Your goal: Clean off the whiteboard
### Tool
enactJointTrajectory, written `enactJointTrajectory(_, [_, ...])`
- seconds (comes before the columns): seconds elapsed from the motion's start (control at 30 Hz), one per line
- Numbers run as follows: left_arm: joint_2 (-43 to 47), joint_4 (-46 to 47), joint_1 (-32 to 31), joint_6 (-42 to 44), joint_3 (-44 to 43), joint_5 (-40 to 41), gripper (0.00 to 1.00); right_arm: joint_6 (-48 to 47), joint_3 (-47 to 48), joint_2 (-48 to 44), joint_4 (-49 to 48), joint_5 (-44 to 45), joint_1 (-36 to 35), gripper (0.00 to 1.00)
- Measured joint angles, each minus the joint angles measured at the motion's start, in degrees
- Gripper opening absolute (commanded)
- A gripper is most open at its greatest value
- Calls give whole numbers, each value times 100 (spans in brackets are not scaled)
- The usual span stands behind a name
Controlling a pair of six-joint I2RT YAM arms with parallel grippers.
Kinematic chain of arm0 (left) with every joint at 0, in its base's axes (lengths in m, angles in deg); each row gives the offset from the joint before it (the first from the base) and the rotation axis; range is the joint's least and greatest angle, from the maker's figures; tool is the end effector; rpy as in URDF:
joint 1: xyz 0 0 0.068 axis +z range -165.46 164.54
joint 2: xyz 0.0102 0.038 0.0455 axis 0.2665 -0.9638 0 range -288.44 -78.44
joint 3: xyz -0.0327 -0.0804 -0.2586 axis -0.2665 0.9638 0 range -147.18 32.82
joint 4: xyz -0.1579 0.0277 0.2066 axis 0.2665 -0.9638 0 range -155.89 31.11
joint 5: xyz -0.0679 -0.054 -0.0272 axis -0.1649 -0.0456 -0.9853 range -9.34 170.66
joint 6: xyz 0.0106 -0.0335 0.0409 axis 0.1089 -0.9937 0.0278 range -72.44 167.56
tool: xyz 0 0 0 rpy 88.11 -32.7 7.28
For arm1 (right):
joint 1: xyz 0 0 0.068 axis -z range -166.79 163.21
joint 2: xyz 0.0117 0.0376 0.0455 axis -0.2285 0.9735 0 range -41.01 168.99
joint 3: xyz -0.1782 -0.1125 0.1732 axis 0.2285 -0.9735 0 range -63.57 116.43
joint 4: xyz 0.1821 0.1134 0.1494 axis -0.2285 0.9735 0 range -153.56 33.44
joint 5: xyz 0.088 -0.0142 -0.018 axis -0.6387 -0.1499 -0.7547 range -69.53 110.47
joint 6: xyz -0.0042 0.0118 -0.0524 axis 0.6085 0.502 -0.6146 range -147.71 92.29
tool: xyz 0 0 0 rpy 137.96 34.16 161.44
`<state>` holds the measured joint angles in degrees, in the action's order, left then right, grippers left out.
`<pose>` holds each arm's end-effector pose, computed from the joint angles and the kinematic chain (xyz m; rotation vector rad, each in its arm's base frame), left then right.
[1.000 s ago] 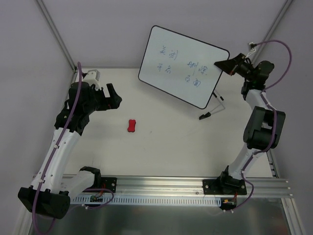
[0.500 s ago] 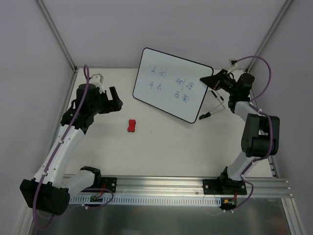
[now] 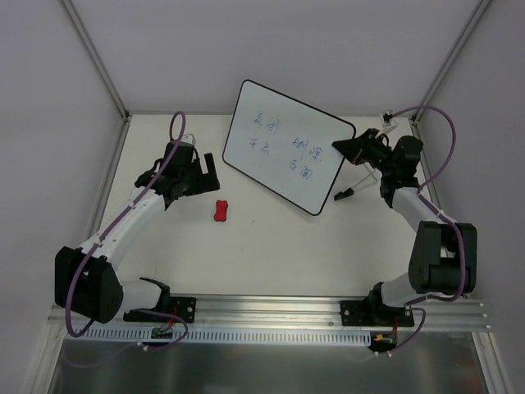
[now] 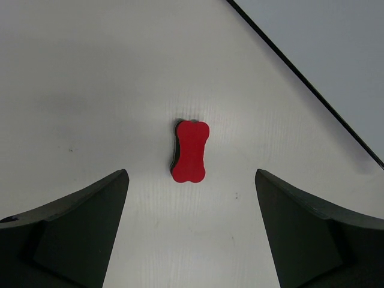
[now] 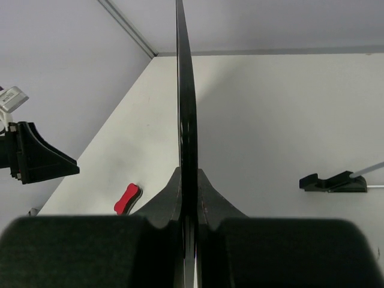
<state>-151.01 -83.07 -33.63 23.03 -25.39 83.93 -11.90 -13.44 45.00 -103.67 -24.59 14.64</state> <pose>0.2655 -0.0851 0.2945 -0.1566 2.2587 -0.3372 0.3346 0.0168 0.2892 -0.4185 1.5142 0.7837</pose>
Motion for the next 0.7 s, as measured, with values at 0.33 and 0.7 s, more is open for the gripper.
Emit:
enactJointTrajectory(0.33, [-1036, 413, -278, -234, 103, 129, 85, -485, -1071, -1073, 306, 341, -284, 0])
enactJointTrajectory(0.7, [-1700, 835, -358, -227, 223, 101, 75, -278, -2028, -1703, 341, 717, -448, 0])
